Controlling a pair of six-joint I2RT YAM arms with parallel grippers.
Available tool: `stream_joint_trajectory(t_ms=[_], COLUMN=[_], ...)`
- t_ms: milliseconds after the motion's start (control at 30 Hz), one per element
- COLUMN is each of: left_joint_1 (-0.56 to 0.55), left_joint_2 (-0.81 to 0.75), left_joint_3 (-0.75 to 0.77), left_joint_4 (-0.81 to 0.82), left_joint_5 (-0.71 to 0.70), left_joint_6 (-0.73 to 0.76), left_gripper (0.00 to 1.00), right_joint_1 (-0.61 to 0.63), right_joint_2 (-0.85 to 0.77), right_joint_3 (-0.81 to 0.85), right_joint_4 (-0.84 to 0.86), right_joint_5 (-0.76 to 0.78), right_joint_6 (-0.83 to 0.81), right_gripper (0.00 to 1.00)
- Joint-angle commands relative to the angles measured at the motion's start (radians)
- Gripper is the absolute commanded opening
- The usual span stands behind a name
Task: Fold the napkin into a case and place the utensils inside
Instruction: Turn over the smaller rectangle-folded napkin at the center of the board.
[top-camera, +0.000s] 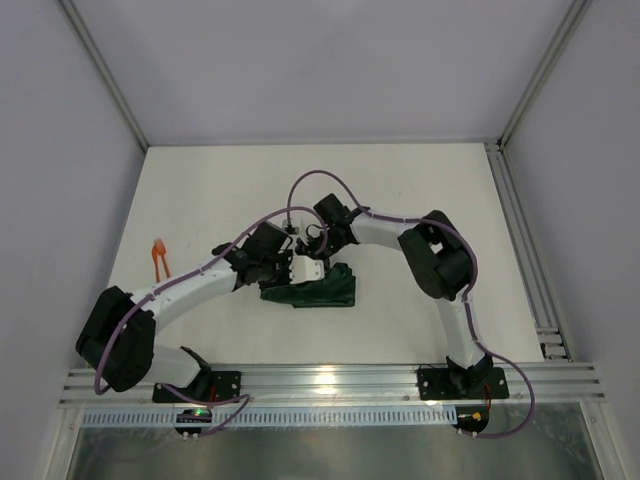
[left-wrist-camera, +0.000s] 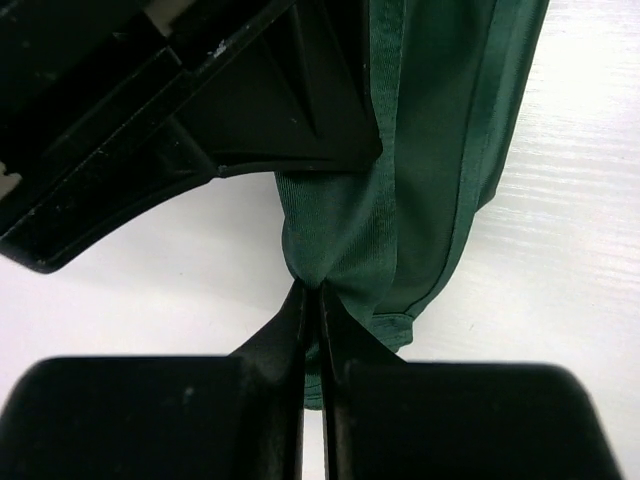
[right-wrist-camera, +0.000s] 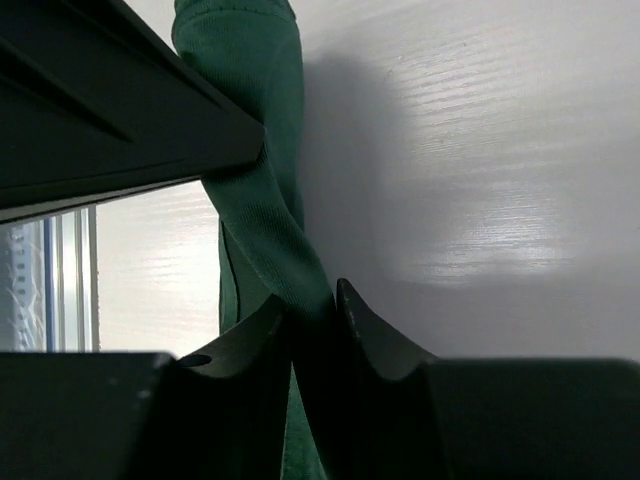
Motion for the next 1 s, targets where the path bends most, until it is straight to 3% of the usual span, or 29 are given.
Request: stream_joint_trajectory(t_ms=[0,233,300,333,567,733,967], left_joint_1=[-0.003,-0.003,-0.002,0.003,0.066,0.196,0.294], left_joint_2=[-0.026,-0.064,-0.08,-0.092,-0.193,-0.238,-0.258], left_joint_3=[-0.007,-0.019,-0.003,0.011,0.134,0.142,0.122], left_joint_4=[0.096,0.147,0.128,0.087,-0.033,-0.016,0.004], left_joint_5=[-0.022,-0.059,-0.036,-0.021,0.008,-0.027,-0.091], left_joint_6=[-0.033,-0.08,-0.097,-0.115,-0.203,-0.272,-0.313], left_gripper=[0.0,0.0,0.19,0.36,0.67,0.7,0.71], right_joint_1=[0.013,0.013,0.013,0.013,0.01,0.01,0.025], right_joint_2=[-0.008,-0.13,-0.187,-0.224,-0.362,-0.478,-0.456], right_joint_3=[0.015,-0.101,-0.121,-0.138,-0.201,-0.267,-0.318], right_joint_4=[0.029,0.124,0.134,0.135,0.089,0.079,0.1], right_joint_5=[0.027,0.132,0.194,0.224,0.716,1.223,1.706], right_joint_6=[0.076,0.179,0.206,0.214,0.263,0.26,0.205], right_gripper=[0.25,0.04,0.04,0.04,0.04,0.04,0.04])
